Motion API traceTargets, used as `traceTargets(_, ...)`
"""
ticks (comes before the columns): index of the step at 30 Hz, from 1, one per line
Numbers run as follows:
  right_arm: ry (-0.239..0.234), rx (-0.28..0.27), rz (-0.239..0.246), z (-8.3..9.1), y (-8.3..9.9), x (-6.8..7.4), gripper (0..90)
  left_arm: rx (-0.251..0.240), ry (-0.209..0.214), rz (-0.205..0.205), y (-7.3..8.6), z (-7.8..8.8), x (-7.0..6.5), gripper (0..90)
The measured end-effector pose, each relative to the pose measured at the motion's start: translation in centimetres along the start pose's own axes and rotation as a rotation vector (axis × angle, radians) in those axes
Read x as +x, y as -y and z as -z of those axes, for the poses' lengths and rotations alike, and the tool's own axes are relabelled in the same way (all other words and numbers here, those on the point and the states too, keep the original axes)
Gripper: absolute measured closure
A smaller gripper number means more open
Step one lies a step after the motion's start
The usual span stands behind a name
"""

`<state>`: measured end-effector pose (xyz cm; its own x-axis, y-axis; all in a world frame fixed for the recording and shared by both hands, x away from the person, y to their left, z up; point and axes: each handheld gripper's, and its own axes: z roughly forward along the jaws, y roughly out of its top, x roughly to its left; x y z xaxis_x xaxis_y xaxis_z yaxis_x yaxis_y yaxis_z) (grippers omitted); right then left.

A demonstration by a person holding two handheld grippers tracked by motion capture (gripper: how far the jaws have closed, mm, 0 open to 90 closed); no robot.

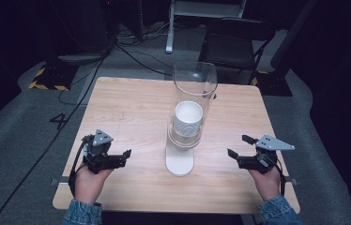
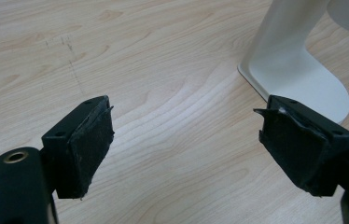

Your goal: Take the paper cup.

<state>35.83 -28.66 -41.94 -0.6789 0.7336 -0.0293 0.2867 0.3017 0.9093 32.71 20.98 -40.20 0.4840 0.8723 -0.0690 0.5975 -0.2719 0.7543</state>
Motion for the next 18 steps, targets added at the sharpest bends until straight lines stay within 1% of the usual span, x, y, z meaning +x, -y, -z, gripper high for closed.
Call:
traceTargets(2, 0.005, -0.020, 0.033, 0.0, -0.2, 0.4, 14.7, -0.001, -0.001, 0.000, 0.0, 0.1, 0.0, 17.2)
traceTargets(4, -0.001, -0.046, 0.062, -0.1, -0.3, 0.8, 14.7, -0.002, -0.004, 0.005, 0.1, 0.1, -0.1, 17.1)
traceTargets(5, -0.006, -0.042, 0.065, -0.2, -0.4, 0.9, 14.6, -0.002, -0.001, 0.005, 0.1, 0.1, -0.1, 17.1)
traceTargets(9, -0.049, -0.034, 0.045, -0.9, -0.6, 1.5, 13.0, 0.001, 0.008, -0.002, 0.2, 0.1, -0.1, 17.6)
traceTargets(11, -0.054, -0.033, 0.048, -1.1, -0.7, 1.7, 12.7, 0.006, 0.013, -0.004, 0.3, 0.1, -0.2, 17.9)
traceTargets(12, -0.075, -0.036, 0.060, -1.6, -1.2, 2.4, 12.5, 0.010, 0.012, -0.005, 0.3, 0.1, -0.2, 17.9)
traceTargets(14, -0.107, -0.044, 0.058, -2.3, -1.6, 3.1, 11.6, 0.009, 0.012, -0.004, 0.4, 0.0, -0.2, 17.9)
traceTargets(16, -0.141, -0.039, 0.062, -3.1, -2.0, 3.9, 11.0, 0.013, 0.016, -0.004, 0.4, 0.0, -0.2, 17.9)
traceTargets(17, -0.141, -0.039, 0.062, -3.1, -2.0, 3.9, 11.0, 0.013, 0.016, -0.004, 0.4, 0.0, -0.2, 17.9)
traceTargets(18, -0.152, -0.033, 0.068, -3.4, -2.1, 4.2, 11.0, 0.015, 0.016, -0.003, 0.4, 0.0, -0.2, 17.9)
